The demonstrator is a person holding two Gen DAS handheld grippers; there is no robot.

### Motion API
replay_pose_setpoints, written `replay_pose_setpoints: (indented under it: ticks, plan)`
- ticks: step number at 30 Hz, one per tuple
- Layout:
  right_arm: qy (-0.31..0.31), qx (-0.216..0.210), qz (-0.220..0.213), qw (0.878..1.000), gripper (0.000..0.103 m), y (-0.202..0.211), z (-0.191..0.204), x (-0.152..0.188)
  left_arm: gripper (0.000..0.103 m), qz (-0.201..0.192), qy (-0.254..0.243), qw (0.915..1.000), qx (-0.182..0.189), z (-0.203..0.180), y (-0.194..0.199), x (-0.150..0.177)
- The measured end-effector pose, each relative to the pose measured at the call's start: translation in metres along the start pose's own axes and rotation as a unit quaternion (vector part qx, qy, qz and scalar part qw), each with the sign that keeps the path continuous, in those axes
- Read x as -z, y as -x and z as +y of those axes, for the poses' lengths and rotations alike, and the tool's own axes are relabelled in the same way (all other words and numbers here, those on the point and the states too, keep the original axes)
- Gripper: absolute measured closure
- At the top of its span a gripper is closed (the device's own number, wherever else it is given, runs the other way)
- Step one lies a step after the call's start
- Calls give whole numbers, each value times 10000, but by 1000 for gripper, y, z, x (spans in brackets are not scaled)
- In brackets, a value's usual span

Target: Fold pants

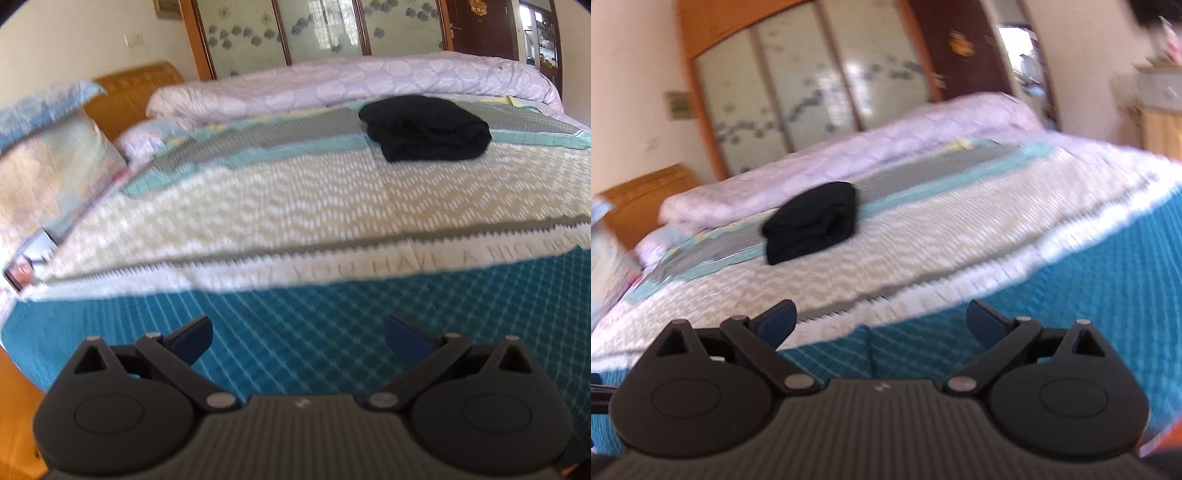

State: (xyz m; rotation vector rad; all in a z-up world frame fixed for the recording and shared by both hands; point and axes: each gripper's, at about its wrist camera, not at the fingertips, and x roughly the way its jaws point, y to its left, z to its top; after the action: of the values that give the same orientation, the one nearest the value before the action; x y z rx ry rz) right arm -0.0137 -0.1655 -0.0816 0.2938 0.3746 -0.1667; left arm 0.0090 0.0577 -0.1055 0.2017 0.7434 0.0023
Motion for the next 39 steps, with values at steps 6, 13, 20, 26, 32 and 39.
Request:
replay_pose_setpoints:
  ticks: [6, 13, 20, 26, 32, 39]
  plan:
    - [733, -18, 209, 9971, 0, -30, 3, -5, 0, -144, 70, 9997, 166, 2, 4, 6]
    - [-379, 276, 578, 9972, 0, -41, -10, 1, 0, -164, 179, 9993, 277, 4, 3, 7]
    - [91, 127, 922, 9956, 0, -44, -1, 1, 0, 198, 339, 9987, 334, 6, -9, 5]
    - [384, -58, 1106, 9931, 0, -44, 9, 5, 0, 475, 317, 9976, 387, 3, -16, 7]
    - [696, -147, 1149, 9908, 0, -43, 20, 9, 0, 514, 430, 9971, 369, 7, -18, 7]
    - [971, 41, 1624, 9819, 0, -53, 27, 18, 0, 620, 570, 9956, 399, 11, -22, 7]
